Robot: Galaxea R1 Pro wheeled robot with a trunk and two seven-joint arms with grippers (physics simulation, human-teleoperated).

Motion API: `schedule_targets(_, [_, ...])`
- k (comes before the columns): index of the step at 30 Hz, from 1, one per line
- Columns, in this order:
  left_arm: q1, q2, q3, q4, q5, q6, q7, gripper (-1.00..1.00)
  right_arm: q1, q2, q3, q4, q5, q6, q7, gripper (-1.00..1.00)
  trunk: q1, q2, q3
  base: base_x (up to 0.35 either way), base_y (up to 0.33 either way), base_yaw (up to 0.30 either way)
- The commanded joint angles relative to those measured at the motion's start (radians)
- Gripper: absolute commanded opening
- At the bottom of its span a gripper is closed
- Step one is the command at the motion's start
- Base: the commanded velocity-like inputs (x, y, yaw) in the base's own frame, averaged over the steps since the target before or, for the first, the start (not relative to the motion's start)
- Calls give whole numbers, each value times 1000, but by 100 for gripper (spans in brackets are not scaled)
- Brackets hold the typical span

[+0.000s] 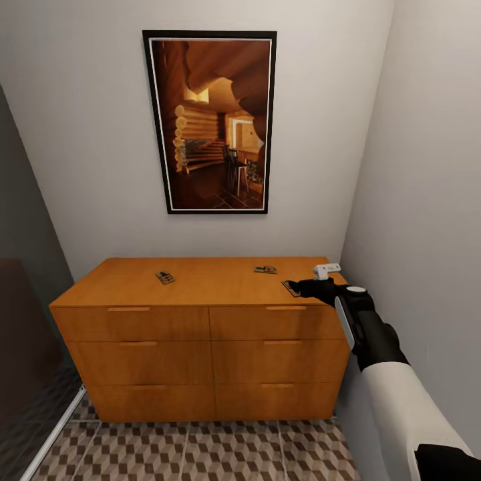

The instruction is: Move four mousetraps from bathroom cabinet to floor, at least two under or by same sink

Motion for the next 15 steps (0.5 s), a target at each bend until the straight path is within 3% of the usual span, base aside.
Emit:
schedule_targets(1, [0, 0, 1, -1, 1, -2, 1, 100, -1, 1, -2, -1, 11, 3, 9, 100, 0, -1, -1, 0, 0, 0])
schedule_targets(15, [0, 0, 1, -1, 1, -2, 1, 100, 0, 1, -2, 3, 10, -1, 9, 100, 0, -1, -1, 27, -27, 0])
